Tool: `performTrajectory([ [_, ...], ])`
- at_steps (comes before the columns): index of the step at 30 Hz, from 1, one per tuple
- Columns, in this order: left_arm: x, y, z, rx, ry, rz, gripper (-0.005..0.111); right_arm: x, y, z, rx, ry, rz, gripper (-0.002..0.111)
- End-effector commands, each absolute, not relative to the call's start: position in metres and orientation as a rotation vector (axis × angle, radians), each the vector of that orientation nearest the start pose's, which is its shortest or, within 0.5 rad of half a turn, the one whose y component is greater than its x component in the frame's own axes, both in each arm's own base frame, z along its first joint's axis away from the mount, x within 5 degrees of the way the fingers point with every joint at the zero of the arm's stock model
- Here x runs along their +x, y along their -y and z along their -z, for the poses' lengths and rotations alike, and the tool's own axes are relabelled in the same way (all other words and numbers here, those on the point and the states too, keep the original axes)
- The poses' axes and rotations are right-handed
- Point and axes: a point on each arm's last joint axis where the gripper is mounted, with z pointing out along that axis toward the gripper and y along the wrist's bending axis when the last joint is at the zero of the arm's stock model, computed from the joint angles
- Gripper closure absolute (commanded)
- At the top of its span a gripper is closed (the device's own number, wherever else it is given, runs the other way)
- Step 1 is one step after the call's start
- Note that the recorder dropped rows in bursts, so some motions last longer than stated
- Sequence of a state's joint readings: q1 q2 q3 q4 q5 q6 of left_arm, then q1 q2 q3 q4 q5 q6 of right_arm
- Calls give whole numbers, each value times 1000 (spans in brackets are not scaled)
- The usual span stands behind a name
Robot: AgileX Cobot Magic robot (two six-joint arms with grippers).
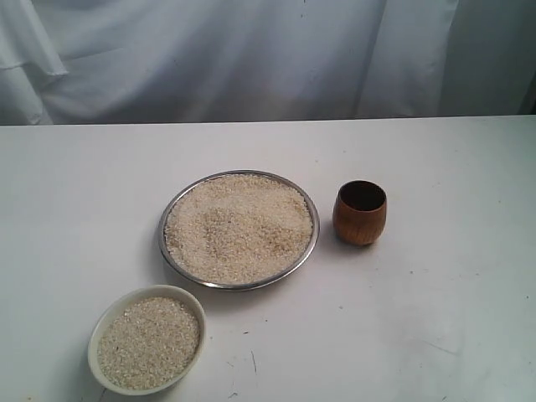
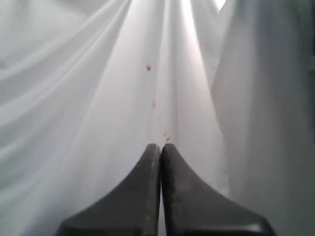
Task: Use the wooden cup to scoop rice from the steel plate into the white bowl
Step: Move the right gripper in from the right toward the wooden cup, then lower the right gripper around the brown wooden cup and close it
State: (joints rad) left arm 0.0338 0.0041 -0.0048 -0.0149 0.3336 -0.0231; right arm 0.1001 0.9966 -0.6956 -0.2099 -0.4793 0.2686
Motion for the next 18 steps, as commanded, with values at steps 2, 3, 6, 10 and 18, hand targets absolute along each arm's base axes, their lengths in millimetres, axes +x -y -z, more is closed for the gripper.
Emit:
performTrajectory([
  [2, 54, -1, -184, -64, -1801, 7, 107, 247, -58, -323, -340, -1486, -396, 106],
  [3, 54, -1, -184, -64, -1801, 7, 107, 250, -64, -312, -402, -1509, -431, 103],
  [6, 54, -1, -184, -64, -1801, 7, 107, 258, -77, -287, -574, -1517, -505, 91],
  [10, 54, -1, -184, -64, -1801, 7, 107, 266, -84, -259, -705, -1574, -539, 74],
  [18, 54, -1, -184, -64, -1801, 7, 107, 281, -91, -206, -813, -1713, -623, 52],
])
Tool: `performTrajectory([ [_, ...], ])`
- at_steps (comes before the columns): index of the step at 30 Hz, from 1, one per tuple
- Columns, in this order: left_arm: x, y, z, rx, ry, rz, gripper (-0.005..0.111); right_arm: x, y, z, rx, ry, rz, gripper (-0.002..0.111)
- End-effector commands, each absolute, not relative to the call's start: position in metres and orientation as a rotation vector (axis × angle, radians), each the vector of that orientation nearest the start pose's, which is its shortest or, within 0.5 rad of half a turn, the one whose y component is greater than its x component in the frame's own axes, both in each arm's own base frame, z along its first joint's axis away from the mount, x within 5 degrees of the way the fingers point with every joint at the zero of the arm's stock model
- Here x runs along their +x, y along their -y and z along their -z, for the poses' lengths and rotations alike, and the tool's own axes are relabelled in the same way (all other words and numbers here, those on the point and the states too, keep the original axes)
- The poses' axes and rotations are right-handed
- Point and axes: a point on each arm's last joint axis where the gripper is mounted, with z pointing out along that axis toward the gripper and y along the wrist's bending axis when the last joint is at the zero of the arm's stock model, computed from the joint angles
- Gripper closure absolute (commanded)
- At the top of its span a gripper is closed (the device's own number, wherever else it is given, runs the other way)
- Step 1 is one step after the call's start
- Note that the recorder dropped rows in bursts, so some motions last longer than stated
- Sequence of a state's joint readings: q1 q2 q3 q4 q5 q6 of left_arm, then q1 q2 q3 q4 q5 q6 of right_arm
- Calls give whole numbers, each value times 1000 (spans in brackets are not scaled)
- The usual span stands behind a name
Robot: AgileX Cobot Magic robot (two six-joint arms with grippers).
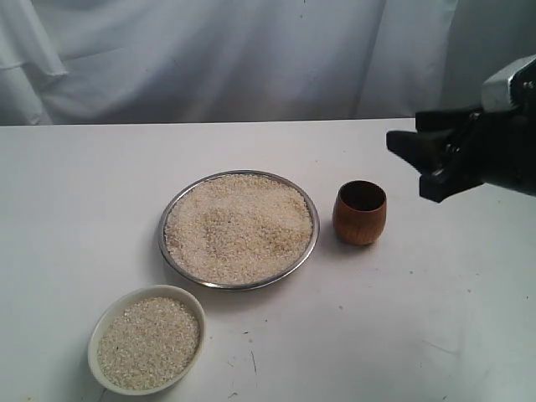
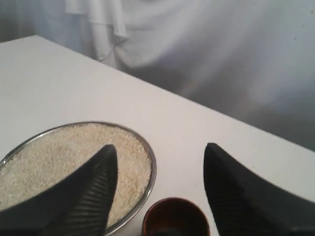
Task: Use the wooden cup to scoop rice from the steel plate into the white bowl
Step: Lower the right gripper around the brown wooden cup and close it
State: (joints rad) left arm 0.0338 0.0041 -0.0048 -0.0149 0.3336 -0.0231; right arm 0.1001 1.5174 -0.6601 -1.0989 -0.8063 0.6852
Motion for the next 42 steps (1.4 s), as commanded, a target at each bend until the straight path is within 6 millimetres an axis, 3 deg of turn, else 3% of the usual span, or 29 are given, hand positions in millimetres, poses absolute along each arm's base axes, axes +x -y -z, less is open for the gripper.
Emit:
performTrajectory([
  [1, 54, -1, -184, -64, -1801, 7, 107, 282, -92, -202, -813, -1719, -641, 51],
  [6, 54, -1, -184, -64, -1801, 7, 107, 285, -94, -184, -805, -1764, -701, 49],
  [11, 54, -1, -184, -64, -1801, 7, 107, 289, -88, -173, -785, -1852, -618, 49],
  [26, 54, -1, -184, -64, -1801, 7, 107, 293, -89, -183, -705, -1765, -645, 48],
  [29, 54, -1, -184, -64, -1801, 7, 107, 293, -89, -180, -734, -1784, -625, 36],
  [34, 54, -1, -184, -64, -1801, 7, 107, 289, -89, -174, -895, -1783, -548, 3],
  [42, 54, -1, -184, -64, -1801, 7, 107, 289, -85, -151, -1001, -1880, -480, 3],
])
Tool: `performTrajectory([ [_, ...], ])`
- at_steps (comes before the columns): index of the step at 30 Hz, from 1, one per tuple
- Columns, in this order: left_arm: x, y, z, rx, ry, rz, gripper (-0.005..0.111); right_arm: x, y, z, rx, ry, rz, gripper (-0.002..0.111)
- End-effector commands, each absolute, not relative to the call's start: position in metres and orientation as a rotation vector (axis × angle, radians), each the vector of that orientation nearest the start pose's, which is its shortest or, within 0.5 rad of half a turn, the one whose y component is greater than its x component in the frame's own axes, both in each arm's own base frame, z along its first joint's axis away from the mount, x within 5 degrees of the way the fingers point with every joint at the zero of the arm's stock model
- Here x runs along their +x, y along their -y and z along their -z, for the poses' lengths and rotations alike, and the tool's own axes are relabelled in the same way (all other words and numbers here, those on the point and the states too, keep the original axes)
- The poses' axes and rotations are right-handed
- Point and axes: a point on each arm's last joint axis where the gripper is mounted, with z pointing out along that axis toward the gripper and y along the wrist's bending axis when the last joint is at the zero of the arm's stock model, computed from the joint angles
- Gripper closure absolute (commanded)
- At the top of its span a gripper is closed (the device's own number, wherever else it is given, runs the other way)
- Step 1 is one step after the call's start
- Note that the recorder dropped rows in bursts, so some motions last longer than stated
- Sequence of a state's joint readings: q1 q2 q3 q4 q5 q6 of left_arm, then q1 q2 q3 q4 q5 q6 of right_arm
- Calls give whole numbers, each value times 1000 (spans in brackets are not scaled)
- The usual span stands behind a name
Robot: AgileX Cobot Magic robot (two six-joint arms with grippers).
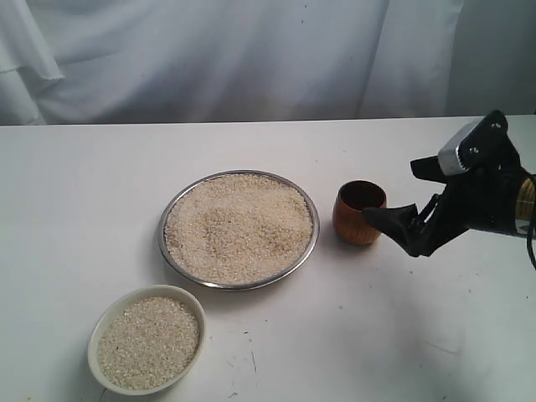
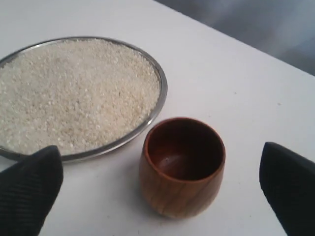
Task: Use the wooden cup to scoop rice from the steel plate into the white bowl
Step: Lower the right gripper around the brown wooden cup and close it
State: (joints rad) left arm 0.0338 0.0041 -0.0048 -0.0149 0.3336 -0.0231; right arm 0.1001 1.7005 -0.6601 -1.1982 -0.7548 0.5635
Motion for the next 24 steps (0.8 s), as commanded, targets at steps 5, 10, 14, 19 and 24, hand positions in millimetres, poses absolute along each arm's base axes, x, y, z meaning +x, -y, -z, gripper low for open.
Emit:
performTrajectory([
  [5, 54, -1, -184, -64, -1801, 7, 107, 297, -86, -123, -931, -1889, -519, 3],
  [10, 54, -1, -184, -64, -1801, 7, 107, 302, -88, -100, -867, -1874, -558, 3],
  [14, 54, -1, -184, -64, -1801, 7, 107, 305, -89, -91, -828, -1827, -574, 3],
  [19, 54, -1, -184, -64, -1801, 7, 107, 313, -90, -78, -819, -1857, -584, 3],
  [24, 54, -1, -184, -64, -1801, 7, 107, 326, -94, -74, -814, -1828, -635, 3],
])
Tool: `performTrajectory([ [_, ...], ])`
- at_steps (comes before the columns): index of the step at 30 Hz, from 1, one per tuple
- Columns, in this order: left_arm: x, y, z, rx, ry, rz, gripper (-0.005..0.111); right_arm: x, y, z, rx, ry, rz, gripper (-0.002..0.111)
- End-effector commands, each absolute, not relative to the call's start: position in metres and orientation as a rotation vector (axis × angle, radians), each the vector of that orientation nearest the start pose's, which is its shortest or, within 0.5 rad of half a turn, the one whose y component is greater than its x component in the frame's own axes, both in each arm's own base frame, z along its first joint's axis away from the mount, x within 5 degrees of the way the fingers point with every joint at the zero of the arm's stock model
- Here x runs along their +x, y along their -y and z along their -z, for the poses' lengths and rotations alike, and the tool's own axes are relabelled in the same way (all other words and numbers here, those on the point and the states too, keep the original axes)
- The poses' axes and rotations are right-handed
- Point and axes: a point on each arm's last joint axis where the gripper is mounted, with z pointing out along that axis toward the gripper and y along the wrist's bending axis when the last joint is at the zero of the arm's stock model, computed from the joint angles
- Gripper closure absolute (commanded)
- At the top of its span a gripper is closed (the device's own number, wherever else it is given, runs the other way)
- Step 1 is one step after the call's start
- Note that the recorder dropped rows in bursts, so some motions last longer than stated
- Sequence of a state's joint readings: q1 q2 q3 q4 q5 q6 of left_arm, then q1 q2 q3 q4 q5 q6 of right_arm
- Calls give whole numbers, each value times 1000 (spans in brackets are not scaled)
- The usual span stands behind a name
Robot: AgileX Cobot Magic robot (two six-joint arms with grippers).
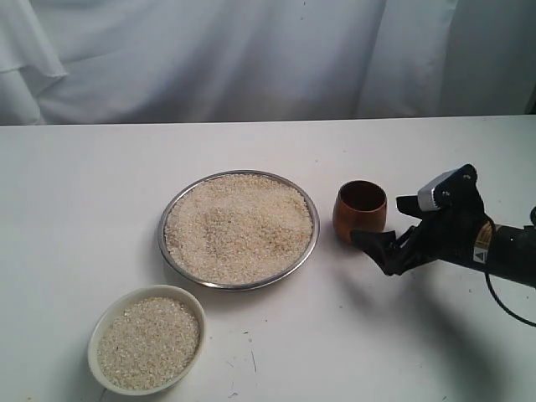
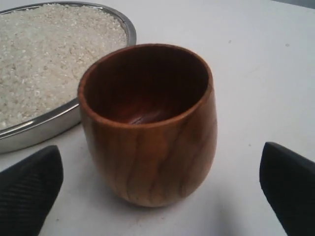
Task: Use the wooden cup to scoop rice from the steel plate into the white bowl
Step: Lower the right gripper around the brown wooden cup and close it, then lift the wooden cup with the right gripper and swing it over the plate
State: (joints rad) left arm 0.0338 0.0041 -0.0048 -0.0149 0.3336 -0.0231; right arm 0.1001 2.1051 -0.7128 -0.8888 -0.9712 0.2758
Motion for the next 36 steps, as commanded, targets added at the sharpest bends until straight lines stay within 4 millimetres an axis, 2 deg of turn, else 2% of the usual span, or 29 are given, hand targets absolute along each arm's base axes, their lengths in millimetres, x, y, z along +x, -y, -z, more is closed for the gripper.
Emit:
performTrajectory([
  [1, 54, -1, -184, -64, -1801, 7, 107, 329, -95, -73, -822, -1826, -642, 3],
  [8, 54, -1, -184, -64, -1801, 7, 107, 342, -102, -65, -831, -1832, -700, 3],
  [16, 54, -1, -184, -64, -1801, 7, 107, 347, -123, -61, -908, -1841, -686, 3],
  [23, 54, -1, -184, -64, -1801, 7, 107, 349, -124, -58, -922, -1883, -648, 3],
  [27, 54, -1, -184, -64, -1801, 7, 107, 352, -123, -59, -871, -1887, -640, 4],
  [28, 54, -1, -184, -64, -1801, 7, 107, 352, -123, -59, -865, -1890, -638, 7],
  [30, 54, -1, -184, -64, -1801, 7, 107, 352, -123, -59, -863, -1891, -639, 22],
  [33, 54, -1, -184, -64, -1801, 7, 107, 349, -126, -60, -852, -1906, -707, 60],
  [35, 54, -1, -184, -64, -1801, 7, 107, 349, -126, -60, -812, -1925, -735, 79],
  [36, 54, -1, -184, -64, -1801, 7, 107, 349, -126, -60, -781, -1945, -750, 84],
])
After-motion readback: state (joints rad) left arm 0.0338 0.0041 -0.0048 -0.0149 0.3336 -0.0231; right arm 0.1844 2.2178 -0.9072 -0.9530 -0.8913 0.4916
